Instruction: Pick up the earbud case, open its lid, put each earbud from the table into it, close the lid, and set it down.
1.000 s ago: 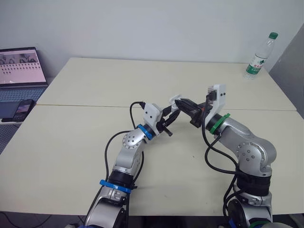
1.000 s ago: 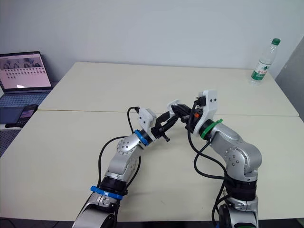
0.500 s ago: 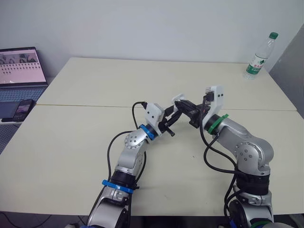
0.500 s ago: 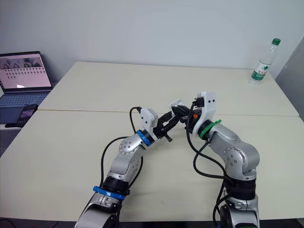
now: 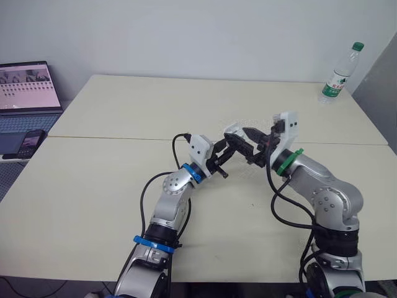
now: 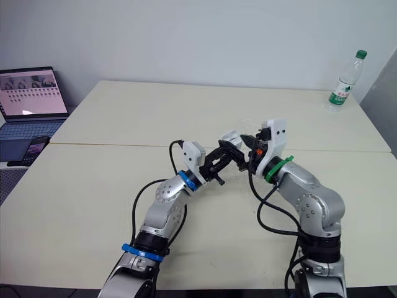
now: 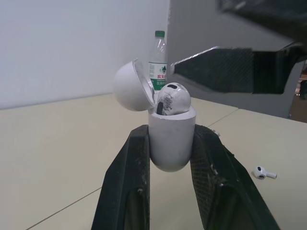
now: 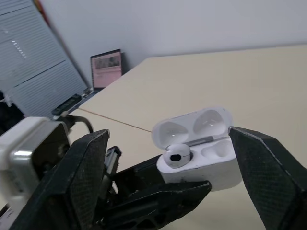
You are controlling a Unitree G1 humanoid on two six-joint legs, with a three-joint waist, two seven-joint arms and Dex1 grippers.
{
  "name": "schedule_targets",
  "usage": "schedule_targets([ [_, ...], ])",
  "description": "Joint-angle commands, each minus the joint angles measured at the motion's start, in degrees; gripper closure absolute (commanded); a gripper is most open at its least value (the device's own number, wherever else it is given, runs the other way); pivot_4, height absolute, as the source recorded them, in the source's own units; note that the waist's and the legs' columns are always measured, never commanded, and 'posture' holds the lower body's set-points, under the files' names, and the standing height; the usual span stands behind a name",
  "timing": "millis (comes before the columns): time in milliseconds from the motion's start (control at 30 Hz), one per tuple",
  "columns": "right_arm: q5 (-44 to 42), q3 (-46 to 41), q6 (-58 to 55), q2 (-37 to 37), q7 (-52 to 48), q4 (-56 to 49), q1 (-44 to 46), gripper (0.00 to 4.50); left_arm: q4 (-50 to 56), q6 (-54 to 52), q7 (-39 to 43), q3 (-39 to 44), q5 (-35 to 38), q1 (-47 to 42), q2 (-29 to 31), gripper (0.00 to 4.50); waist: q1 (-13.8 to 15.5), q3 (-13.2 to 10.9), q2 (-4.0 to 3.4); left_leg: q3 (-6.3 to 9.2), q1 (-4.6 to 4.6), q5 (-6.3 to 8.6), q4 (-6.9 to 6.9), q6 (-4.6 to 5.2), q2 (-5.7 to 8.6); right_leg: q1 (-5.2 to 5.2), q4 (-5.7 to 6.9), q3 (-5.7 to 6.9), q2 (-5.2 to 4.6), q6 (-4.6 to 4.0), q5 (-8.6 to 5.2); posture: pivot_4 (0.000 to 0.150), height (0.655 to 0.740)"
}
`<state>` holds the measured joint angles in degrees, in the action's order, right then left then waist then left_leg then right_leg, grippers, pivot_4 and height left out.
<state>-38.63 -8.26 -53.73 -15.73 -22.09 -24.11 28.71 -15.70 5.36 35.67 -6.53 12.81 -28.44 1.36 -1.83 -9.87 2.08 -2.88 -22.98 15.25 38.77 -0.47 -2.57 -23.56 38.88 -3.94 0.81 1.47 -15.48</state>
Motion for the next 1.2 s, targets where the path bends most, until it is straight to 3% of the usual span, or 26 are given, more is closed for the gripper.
schedule_targets([
  [33,-2.3,-4.3,-1.7,-8.3,-4.1,-0.3,2.3,0.56,3.0,-0.1,-0.2,0.9,0.6,-0.9,0.6,3.71,0.0,0.0,0.00,0.00,0.00,0.00,0.00,0.00,0.00,0.00,-0.01,0.00,0.00,0.00,0.00,0.150,0.7362],
  [267,8.1,1.6,-5.1,-31.7,-10.1,16.5,1.2,0.56,6.3,-5.7,0.4,2.0,0.6,-0.2,6.4,3.71,0.0,0.0,0.02,-0.05,0.01,0.00,-0.04,0.01,0.01,-0.02,-0.04,-0.05,-0.01,0.00,0.00,0.150,0.7362],
  [400,13.4,9.4,-3.9,-39.8,-16.6,22.8,2.2,0.56,10.1,-9.1,3.0,2.0,1.8,1.4,10.3,3.71,-0.2,0.0,0.01,-0.24,0.02,0.01,-0.13,0.02,-0.02,-0.14,-0.05,-0.15,0.00,0.00,0.00,0.150,0.7362],
  [633,17.8,19.5,-9.6,-40.0,-21.1,27.5,6.6,0.56,14.6,-12.5,3.0,1.9,2.2,3.0,11.6,3.71,-0.2,0.0,0.01,-0.31,0.00,0.01,-0.17,0.01,-0.08,-0.25,0.00,-0.17,0.00,0.00,-0.01,0.150,0.7362],
  [967,21.2,20.1,-12.1,-34.5,-19.3,32.3,10.1,0.56,17.1,-13.7,1.1,2.0,1.9,3.7,11.1,3.71,0.0,0.0,0.01,-0.31,-0.05,0.01,-0.15,0.01,-0.03,-0.27,-0.02,-0.18,-0.04,0.00,0.00,0.150,0.7362],
  [1200,21.6,19.0,-13.1,-33.8,-19.6,30.2,9.3,2.93,16.9,-13.6,1.0,2.1,2.0,3.6,11.2,3.71,0.0,0.0,0.01,-0.32,-0.04,0.01,-0.14,0.01,-0.04,-0.27,0.00,-0.17,-0.04,-0.01,0.00,0.150,0.7362],
])
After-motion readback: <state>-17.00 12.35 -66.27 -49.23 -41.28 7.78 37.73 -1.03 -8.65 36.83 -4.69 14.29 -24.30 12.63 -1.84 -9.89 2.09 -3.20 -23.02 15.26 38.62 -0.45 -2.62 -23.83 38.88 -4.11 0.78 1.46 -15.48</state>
